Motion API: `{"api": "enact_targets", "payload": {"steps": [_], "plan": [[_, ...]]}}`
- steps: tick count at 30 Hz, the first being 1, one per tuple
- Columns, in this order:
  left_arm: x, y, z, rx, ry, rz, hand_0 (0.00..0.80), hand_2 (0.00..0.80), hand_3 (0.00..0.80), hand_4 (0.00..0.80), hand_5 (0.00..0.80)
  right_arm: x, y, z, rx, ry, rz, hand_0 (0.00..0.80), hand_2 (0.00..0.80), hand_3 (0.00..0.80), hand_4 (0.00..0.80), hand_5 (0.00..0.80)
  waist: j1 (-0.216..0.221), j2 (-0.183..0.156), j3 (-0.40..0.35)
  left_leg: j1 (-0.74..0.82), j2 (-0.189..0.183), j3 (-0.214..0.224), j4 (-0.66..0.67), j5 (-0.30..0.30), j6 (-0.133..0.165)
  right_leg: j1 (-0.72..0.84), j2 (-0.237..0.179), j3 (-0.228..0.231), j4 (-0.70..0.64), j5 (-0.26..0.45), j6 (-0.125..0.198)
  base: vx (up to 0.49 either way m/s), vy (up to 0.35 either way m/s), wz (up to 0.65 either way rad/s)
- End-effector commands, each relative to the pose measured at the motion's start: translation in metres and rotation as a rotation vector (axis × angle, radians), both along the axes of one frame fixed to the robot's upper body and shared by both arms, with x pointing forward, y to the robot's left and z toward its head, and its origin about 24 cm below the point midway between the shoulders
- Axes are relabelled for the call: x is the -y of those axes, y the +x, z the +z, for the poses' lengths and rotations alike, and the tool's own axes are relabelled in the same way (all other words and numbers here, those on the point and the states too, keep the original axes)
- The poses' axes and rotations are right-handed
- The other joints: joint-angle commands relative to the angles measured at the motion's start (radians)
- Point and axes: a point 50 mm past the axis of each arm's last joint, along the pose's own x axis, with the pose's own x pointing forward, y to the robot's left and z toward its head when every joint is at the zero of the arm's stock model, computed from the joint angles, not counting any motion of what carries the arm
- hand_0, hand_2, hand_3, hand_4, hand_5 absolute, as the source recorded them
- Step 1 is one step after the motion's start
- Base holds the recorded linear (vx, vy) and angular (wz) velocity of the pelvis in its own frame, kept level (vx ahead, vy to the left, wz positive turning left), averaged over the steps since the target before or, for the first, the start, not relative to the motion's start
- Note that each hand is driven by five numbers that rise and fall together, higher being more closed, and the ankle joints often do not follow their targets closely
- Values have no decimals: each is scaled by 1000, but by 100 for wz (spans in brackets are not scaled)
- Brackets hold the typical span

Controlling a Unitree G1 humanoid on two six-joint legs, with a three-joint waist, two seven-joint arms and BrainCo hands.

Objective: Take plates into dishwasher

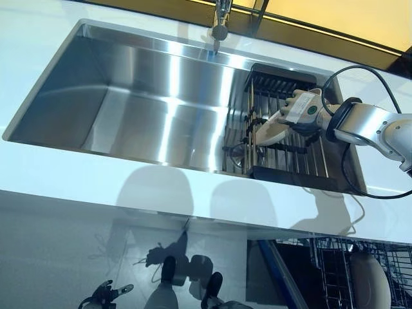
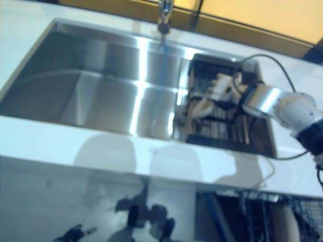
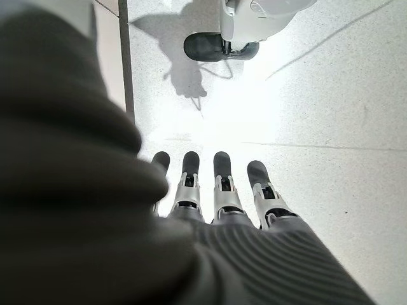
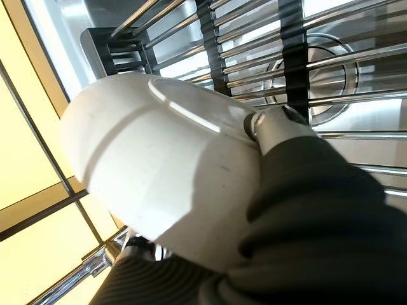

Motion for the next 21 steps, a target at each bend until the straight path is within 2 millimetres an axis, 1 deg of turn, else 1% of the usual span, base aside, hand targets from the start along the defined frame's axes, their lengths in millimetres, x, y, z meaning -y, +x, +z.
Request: {"api": "enact_targets", "payload": {"steps": [1, 6, 10, 17, 19, 21], "plan": [[-7, -17, -3, -36, 22, 28, 0, 0, 0, 0, 0, 21, -4, 30, 133, 64, -57, 800, 800, 800, 800, 800, 4, -26, -63, 26, 22, 29, -4, -108, 16, 14, 8, 19, -1, -37, 57, -10, -6, -5], [-5, -22, -5, -55, 27, 26, 0, 0, 0, 0, 0, 35, -6, 48, 225, 106, -101, 800, 800, 800, 800, 800, -12, -28, -98, 49, 23, 39, -4, -119, 17, 28, 12, 41, -1, -42, 58, -9, -6, -11], [-3, -27, -8, -70, 25, 25, 0, 0, 0, 0, 0, 46, -9, 63, 297, 133, -144, 800, 800, 800, 800, 800, -24, -24, -132, 78, 26, 56, -4, -131, 18, 44, 11, 59, -1, -46, 63, -4, 1, -8], [4, -32, -13, -100, 22, 4, 0, 0, 0, 0, 0, 66, -17, 79, 391, 187, -218, 800, 800, 800, 800, 800, -49, -8, -191, 129, 32, 95, -4, -155, 20, 70, 8, 92, -1, -50, 72, 3, 11, -19], [6, -33, -14, -106, 20, -4, 0, 0, 0, 0, 0, 72, -21, 85, 415, 249, -237, 800, 800, 800, 800, 800, -57, -4, -208, 143, 33, 107, -4, -162, 21, 75, 9, 106, -1, -51, 75, 18, 9, -17], [8, -35, -15, -114, 15, -13, 0, 0, 0, 0, 0, 85, -26, 91, 444, 361, -268, 800, 800, 800, 800, 800, -70, 4, -225, 156, 32, 114, -4, -170, 22, 79, 11, 124, -1, -51, 78, 17, 3, -22]]}}
